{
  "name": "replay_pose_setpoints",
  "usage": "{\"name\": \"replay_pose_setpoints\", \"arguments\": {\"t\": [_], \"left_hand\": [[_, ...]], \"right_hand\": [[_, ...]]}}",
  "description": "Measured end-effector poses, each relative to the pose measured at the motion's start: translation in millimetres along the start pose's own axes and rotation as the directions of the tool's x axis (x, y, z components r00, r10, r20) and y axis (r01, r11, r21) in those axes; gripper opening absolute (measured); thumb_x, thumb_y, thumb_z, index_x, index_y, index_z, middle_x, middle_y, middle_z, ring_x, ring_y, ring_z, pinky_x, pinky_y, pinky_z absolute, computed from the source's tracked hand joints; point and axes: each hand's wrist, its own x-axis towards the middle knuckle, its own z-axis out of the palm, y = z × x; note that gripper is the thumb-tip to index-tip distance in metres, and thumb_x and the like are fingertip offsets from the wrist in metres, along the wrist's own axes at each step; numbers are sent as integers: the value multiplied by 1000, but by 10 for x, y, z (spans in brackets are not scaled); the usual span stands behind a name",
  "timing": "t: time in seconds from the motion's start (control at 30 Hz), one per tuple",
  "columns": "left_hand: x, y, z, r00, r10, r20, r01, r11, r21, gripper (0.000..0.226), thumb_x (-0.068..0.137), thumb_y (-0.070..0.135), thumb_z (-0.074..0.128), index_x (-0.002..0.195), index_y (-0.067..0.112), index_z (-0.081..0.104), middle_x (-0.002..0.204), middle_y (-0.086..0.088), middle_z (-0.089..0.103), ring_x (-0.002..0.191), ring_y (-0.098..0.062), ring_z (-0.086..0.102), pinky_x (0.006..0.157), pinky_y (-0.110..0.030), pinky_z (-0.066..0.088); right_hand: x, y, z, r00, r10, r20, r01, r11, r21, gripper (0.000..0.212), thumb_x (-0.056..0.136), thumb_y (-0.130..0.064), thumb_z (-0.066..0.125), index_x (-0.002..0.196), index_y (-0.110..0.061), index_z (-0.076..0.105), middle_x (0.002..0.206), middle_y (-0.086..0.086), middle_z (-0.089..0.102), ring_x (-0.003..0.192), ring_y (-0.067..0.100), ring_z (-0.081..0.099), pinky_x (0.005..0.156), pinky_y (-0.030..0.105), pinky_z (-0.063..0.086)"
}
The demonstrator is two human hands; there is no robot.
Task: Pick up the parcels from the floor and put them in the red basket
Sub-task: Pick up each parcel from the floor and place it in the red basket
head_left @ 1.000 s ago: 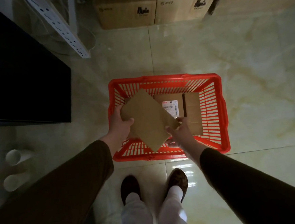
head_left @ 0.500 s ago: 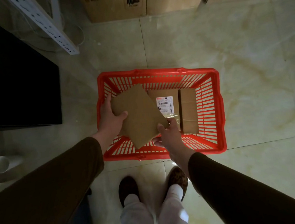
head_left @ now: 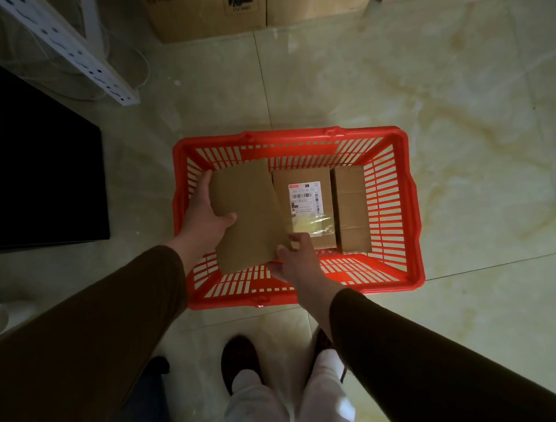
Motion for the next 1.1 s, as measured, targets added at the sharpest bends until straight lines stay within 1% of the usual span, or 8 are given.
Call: {"name": "replay_pose_setpoints", "arguments": {"t": [0.17,0.27,0.43,0.57,0.7,0.9,0.97,1.1], "left_hand": [[-64,-29,-3,999,-9,47,5,996,85,106,92,5,67,154,53,-3,165,2,22,146,-27,34,114,-50,37],[-153,-82,38,999,-44,31,40,992,119,106,93,9,66,154,52,-9,165,1,23,145,-28,36,113,-51,38],[-297,-186,90,993,-117,28,109,974,200,101,95,20,66,158,42,-9,161,-3,32,138,-31,46,107,-47,42],[-361,-198,91,988,-153,24,143,959,245,101,95,22,65,158,41,-11,158,-6,37,134,-33,50,105,-49,44],[-387,-187,89,986,-166,16,156,950,270,102,95,23,66,158,39,-13,156,-7,40,133,-33,52,104,-50,45],[-461,-167,104,984,-180,4,173,952,253,101,94,22,66,158,38,-10,154,-7,42,129,-33,55,100,-48,48],[-546,-134,94,983,-183,-12,181,959,219,98,95,22,66,159,38,-6,154,-6,42,122,-30,58,93,-44,50],[-764,-50,37,987,-154,-33,157,983,98,94,93,21,67,158,41,3,146,-1,48,80,-2,54,65,-25,46]], "right_hand": [[56,43,170,999,46,-22,-45,998,48,46,95,1,56,139,-7,44,125,25,63,104,39,67,94,51,57],[91,27,208,997,69,-19,-70,993,-98,50,95,2,62,139,-11,43,122,21,66,106,33,70,93,47,59],[147,61,197,998,54,-42,-59,988,-140,52,95,0,63,141,-14,44,118,16,68,98,28,74,79,37,63],[155,55,185,998,57,-36,-61,992,-115,52,97,-2,61,144,-16,44,115,14,67,93,25,74,80,38,64],[120,27,164,1000,28,-14,-30,986,-161,52,99,-5,62,146,-15,42,96,2,60,69,9,63,50,16,53],[76,36,125,1000,15,17,-13,987,-163,46,101,-7,57,145,-13,43,107,8,62,78,16,67,60,23,55],[-6,12,73,1000,-6,10,7,986,-167,47,102,-10,56,147,-12,42,101,4,59,75,14,64,62,24,54],[-249,-75,-109,999,-35,-17,33,989,-143,50,104,-19,55,151,-17,40,98,-2,53,70,8,59,54,20,49]]}}
